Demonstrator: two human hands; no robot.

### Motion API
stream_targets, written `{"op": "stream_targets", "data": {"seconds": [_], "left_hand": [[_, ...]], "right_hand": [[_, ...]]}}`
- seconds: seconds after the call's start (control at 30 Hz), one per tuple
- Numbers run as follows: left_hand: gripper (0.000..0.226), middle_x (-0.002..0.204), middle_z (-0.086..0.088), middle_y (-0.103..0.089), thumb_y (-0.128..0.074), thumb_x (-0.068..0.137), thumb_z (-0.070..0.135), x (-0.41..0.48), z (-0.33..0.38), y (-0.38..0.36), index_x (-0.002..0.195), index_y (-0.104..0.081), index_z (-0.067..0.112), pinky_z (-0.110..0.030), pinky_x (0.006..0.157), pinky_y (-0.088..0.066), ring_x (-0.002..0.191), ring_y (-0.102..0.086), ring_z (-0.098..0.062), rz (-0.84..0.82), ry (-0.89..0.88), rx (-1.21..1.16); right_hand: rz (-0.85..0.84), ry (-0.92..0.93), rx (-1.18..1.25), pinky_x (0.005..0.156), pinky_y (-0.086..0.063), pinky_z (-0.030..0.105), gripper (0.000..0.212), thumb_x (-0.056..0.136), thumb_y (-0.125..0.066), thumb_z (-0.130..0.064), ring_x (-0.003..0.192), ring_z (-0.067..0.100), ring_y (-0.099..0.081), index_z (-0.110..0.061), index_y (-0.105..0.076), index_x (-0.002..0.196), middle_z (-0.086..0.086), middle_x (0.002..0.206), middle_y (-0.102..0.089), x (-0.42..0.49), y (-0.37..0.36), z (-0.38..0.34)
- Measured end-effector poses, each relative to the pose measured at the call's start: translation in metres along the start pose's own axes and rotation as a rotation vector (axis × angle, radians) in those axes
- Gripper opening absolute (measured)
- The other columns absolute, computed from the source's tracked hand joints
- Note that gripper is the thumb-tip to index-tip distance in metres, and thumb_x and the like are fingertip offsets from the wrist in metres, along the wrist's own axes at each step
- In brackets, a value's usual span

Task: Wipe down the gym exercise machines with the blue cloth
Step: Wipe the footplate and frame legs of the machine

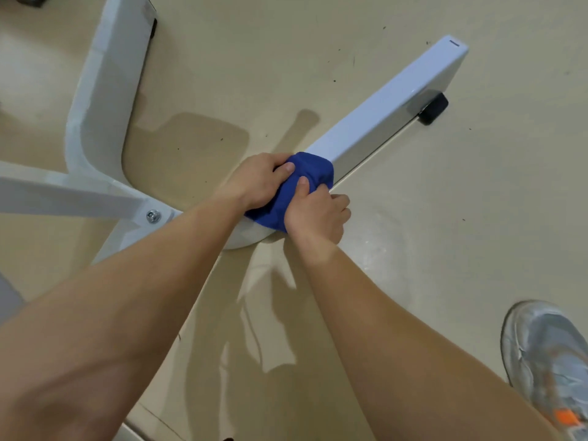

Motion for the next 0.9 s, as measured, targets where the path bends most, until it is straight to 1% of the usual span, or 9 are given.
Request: {"op": "stream_targets", "data": {"seconds": [0.07,0.17,0.23,0.3,0.37,0.47,0.57,0.77,0.9], "left_hand": [[0.026,0.100,0.007,-0.071,-0.044,0.100,0.034,0.001,-0.001,0.000,0.113,-0.066,0.027,-0.038,0.092,-0.048,0.098,-0.063,-0.018,-0.003,-0.009,0.008],[0.045,0.124,0.015,-0.059,-0.053,0.097,0.041,-0.015,-0.015,0.006,0.141,-0.051,0.027,-0.027,0.100,-0.040,0.115,-0.056,-0.010,0.021,0.046,-0.029],[0.041,0.117,0.008,-0.065,-0.055,0.095,0.048,-0.029,-0.033,0.004,0.128,-0.058,0.024,-0.029,0.090,-0.045,0.105,-0.062,-0.016,-0.014,0.114,0.022],[0.037,0.096,0.003,-0.069,-0.053,0.092,0.057,-0.044,-0.046,0.001,0.107,-0.061,0.024,-0.033,0.077,-0.049,0.086,-0.063,-0.019,-0.075,0.147,0.120],[0.037,0.089,0.007,-0.067,-0.056,0.089,0.061,-0.053,-0.052,0.004,0.105,-0.058,0.027,-0.035,0.075,-0.050,0.082,-0.062,-0.016,-0.090,0.132,0.181],[0.024,0.088,0.009,-0.065,-0.052,0.094,0.053,-0.056,-0.050,0.006,0.100,-0.057,0.030,-0.031,0.071,-0.044,0.082,-0.061,-0.014,-0.097,0.107,0.160],[0.029,0.082,0.003,-0.064,-0.038,0.103,0.041,-0.051,-0.048,0.006,0.088,-0.056,0.023,-0.032,0.068,-0.040,0.079,-0.058,-0.019,-0.067,0.131,0.112],[0.033,0.088,-0.002,-0.064,-0.031,0.106,0.032,-0.032,-0.042,-0.001,0.093,-0.056,0.016,-0.040,0.080,-0.045,0.086,-0.058,-0.024,-0.067,0.121,0.102],[0.034,0.090,-0.001,-0.066,-0.031,0.106,0.032,-0.017,-0.035,-0.005,0.100,-0.060,0.018,-0.038,0.085,-0.048,0.089,-0.061,-0.023,-0.081,0.118,0.012]], "right_hand": [[-0.017,0.019,0.022,0.099,-0.044,0.049,0.054,0.102,-0.027,-0.054,0.116,0.031,-0.047,-0.014,-0.053,0.128,0.011,0.126,-0.048,0.005,0.001,0.000],[-0.101,0.024,0.137,0.091,-0.050,0.046,0.049,0.103,-0.026,-0.048,0.104,0.030,-0.060,-0.013,-0.060,0.112,0.008,0.114,-0.062,-0.009,-0.019,0.002],[-0.155,0.006,0.170,0.087,-0.050,0.043,0.048,0.105,-0.024,-0.044,0.098,0.029,-0.061,-0.013,-0.061,0.108,0.007,0.109,-0.065,-0.024,-0.033,0.004],[-0.228,-0.006,0.167,0.084,-0.050,0.040,0.048,0.106,-0.024,-0.041,0.096,0.030,-0.061,-0.010,-0.061,0.108,0.009,0.106,-0.065,-0.036,-0.049,0.010],[-0.262,-0.006,0.183,0.084,-0.052,0.041,0.044,0.104,-0.030,-0.040,0.094,0.031,-0.062,-0.009,-0.060,0.106,0.010,0.105,-0.066,-0.046,-0.060,0.017],[-0.175,-0.014,0.325,0.089,-0.051,0.045,0.042,0.101,-0.032,-0.044,0.098,0.028,-0.062,-0.013,-0.057,0.113,0.006,0.107,-0.065,-0.049,-0.056,0.018],[-0.203,-0.010,0.405,0.093,-0.047,0.045,0.047,0.103,-0.023,-0.048,0.103,0.028,-0.060,-0.015,-0.053,0.116,0.007,0.114,-0.063,-0.046,-0.055,0.009],[-0.264,-0.078,0.415,0.105,-0.041,0.049,0.069,0.101,-0.023,-0.052,0.124,0.034,-0.051,-0.004,-0.016,0.149,0.015,0.145,-0.045,-0.042,-0.080,-0.003],[-0.219,-0.156,0.456,0.111,-0.037,0.047,0.072,0.103,-0.023,-0.050,0.135,0.034,-0.043,-0.001,-0.009,0.153,0.015,0.156,-0.032,-0.026,-0.084,-0.004]]}}
Point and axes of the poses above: each hand's wrist, its own x-axis towards the middle knuckle, its own y-axis out of the back of the hand, z = x × y, the point moved 8 cm from there along x, towards the middle knuckle
